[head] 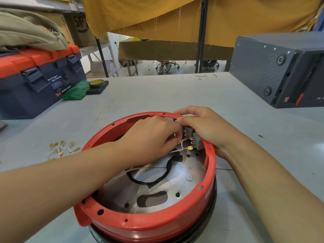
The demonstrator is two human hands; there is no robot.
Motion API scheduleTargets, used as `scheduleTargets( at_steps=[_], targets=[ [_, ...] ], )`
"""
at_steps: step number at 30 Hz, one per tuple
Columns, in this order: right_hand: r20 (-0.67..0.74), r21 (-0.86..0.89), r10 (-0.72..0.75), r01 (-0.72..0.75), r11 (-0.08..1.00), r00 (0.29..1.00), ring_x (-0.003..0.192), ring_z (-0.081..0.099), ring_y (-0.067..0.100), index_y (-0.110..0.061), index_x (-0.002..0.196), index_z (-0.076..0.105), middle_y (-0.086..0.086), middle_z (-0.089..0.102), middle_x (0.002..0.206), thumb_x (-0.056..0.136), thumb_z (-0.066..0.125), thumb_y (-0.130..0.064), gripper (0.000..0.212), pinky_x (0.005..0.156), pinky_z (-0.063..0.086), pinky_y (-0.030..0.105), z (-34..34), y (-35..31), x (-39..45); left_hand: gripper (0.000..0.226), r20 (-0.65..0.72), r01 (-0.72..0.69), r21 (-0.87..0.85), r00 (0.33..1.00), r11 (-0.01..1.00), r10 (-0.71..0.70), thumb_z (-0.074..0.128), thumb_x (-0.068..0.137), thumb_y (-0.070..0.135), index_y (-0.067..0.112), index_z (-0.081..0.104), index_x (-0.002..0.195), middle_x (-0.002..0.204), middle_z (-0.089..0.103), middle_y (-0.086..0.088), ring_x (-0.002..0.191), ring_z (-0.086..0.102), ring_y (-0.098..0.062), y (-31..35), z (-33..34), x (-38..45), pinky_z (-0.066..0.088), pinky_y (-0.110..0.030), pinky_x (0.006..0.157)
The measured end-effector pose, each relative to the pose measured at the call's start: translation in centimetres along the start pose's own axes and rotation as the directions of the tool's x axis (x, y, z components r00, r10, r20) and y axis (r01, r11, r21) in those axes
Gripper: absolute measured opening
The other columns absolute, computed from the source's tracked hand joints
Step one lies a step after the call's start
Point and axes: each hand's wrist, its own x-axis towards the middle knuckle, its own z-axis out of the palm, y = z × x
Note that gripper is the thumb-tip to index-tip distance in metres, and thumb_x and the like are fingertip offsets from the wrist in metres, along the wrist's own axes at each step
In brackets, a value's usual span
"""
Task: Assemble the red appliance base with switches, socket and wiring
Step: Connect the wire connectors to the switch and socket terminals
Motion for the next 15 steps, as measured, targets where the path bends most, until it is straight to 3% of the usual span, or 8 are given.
scheduleTargets(
  at_steps=[6, 11, 15],
  targets=[
    [-0.002, -0.008, -0.001, 0.001, 1.0, 1.0, 0.088, 0.067, 0.033, -0.015, 0.104, 0.068, 0.019, 0.069, 0.101, 0.088, 0.058, -0.008, 0.02, 0.084, 0.055, 0.053, 0.03, 0.0, -0.05, 0.013, -0.02, 0.005, 0.002, 1.0, 1.0, -0.005, 0.051, 0.089, 0.029, 0.027, 0.064, 0.089, 0.076, 0.051, 0.017, 0.067, 0.047, -0.004, -0.09, 0.09, 0.04, 0.044, -0.028, 0.06],
    [0.004, -0.003, -0.005, 0.005, 1.0, 1.0, 0.082, 0.067, 0.031, -0.015, 0.103, 0.068, 0.022, 0.069, 0.1, 0.088, 0.057, -0.008, 0.02, 0.079, 0.057, 0.05, 0.0, 0.08, 0.04, 0.014, -0.039, 0.01, -0.014, 0.999, 1.0, -0.011, 0.053, 0.088, 0.027, 0.025, 0.066, 0.089, 0.08, 0.061, 0.012, 0.071, 0.052, -0.007, -0.06, 0.07, 0.06, 0.049, -0.035, 0.064],
    [-0.005, -0.033, -0.016, 0.016, 0.999, 1.0, 0.088, 0.068, 0.035, -0.016, 0.099, 0.069, 0.02, 0.071, 0.097, 0.087, 0.058, -0.009, 0.018, 0.085, 0.054, 0.054, -0.06, 0.06, 0.01, 0.014, -0.023, 0.017, -0.063, 1.0, 0.998, -0.018, 0.055, 0.086, 0.023, 0.024, 0.068, 0.089, 0.082, 0.065, 0.009, 0.075, 0.056, -0.011, -0.2, -0.06, 0.22, 0.05, -0.04, 0.068]
  ],
)
